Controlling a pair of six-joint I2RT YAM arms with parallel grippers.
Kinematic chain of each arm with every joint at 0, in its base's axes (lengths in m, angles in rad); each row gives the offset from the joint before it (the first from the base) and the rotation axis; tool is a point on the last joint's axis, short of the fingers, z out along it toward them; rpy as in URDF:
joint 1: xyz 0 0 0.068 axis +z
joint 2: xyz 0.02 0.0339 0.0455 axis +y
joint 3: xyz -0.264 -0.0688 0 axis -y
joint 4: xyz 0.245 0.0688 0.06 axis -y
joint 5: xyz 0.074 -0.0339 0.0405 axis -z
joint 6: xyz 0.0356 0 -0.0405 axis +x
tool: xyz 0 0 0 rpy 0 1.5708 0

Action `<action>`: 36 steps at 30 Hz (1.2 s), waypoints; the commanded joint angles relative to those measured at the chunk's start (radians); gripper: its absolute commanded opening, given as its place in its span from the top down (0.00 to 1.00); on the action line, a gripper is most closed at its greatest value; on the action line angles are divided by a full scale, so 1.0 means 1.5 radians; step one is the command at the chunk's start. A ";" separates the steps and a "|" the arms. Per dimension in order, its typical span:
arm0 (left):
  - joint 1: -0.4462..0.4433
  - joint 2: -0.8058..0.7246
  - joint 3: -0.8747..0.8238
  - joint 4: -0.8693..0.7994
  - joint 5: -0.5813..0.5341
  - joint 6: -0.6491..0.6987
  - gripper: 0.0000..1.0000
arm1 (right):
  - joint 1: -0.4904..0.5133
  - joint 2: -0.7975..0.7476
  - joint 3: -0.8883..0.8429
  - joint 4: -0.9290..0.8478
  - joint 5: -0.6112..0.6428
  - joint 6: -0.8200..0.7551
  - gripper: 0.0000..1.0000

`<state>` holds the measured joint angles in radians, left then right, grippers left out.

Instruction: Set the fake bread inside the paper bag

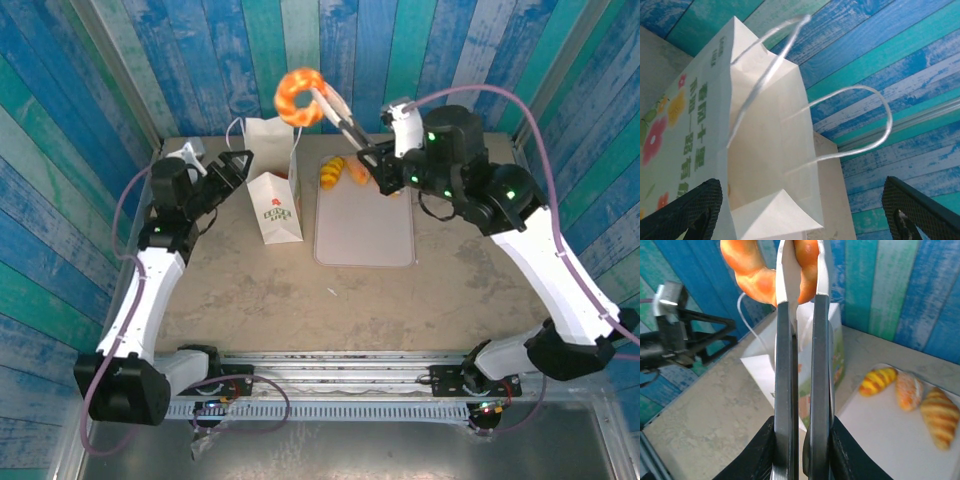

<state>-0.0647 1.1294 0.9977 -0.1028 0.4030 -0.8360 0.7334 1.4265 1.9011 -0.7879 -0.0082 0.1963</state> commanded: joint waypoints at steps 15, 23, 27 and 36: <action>-0.001 0.145 0.002 0.120 -0.016 -0.013 0.37 | 0.037 0.211 0.137 0.114 0.025 0.064 0.75; 0.000 0.147 -0.026 0.143 -0.050 -0.014 0.47 | 0.036 0.265 0.148 0.103 0.034 0.057 0.75; 0.000 0.141 -0.039 0.153 -0.067 -0.025 0.51 | 0.037 0.283 0.153 0.084 0.044 0.052 0.75; 0.000 0.124 -0.038 0.148 -0.095 -0.030 0.62 | 0.036 0.280 0.115 0.066 0.066 0.039 0.75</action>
<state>-0.0647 1.3315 0.9421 0.0978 0.2852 -0.8806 0.7834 1.8530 2.0808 -0.7082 0.0692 0.2710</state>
